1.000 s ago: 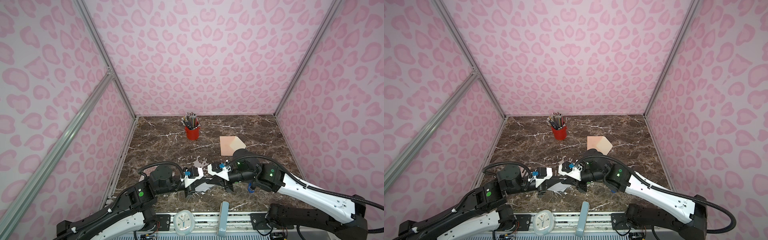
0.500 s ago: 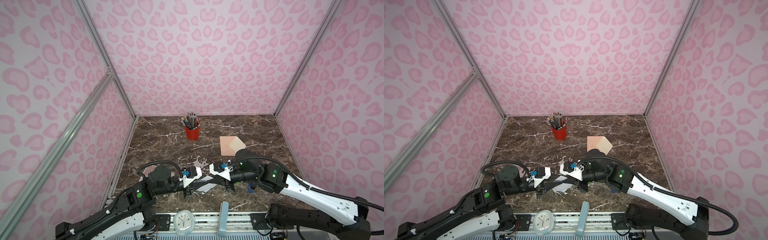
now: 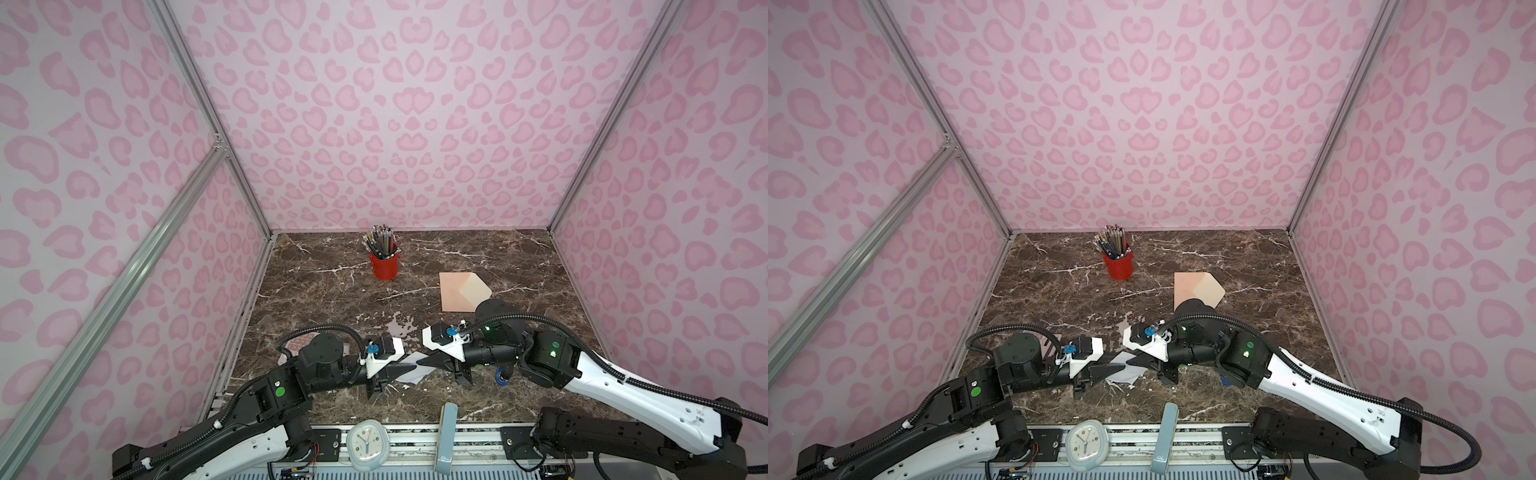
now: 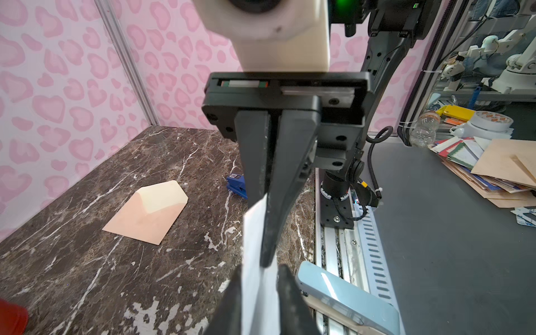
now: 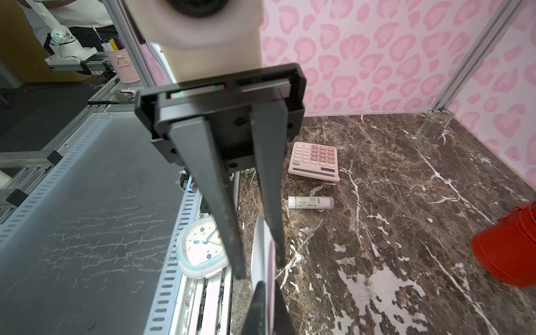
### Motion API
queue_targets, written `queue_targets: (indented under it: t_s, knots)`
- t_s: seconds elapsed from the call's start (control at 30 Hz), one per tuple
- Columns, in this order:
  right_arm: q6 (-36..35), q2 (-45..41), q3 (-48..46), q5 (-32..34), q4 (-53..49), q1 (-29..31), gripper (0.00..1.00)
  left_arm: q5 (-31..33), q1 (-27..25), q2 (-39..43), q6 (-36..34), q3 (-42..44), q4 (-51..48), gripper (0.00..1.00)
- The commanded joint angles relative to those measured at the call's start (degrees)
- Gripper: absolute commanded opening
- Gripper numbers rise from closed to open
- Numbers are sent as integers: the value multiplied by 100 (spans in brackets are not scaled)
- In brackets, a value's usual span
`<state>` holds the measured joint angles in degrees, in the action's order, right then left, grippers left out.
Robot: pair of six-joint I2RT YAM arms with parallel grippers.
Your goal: Place the letter into the envelope and seal it
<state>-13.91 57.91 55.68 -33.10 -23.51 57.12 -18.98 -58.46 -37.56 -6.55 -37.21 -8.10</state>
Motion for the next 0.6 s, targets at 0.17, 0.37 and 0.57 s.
queue_targets:
  t_s: [0.17, 0.37, 0.57]
  knots:
    - [98, -43, -66, 5, 227, -18, 0, 78, 10, 93, -49, 50, -113, 6]
    - [160, -91, -50, -12, 295, -37, 0, 10, 10, 21, -46, 91, -136, 4]
    - [222, -101, -55, -13, 337, -40, 0, 70, 10, 30, -31, 93, -70, 4]
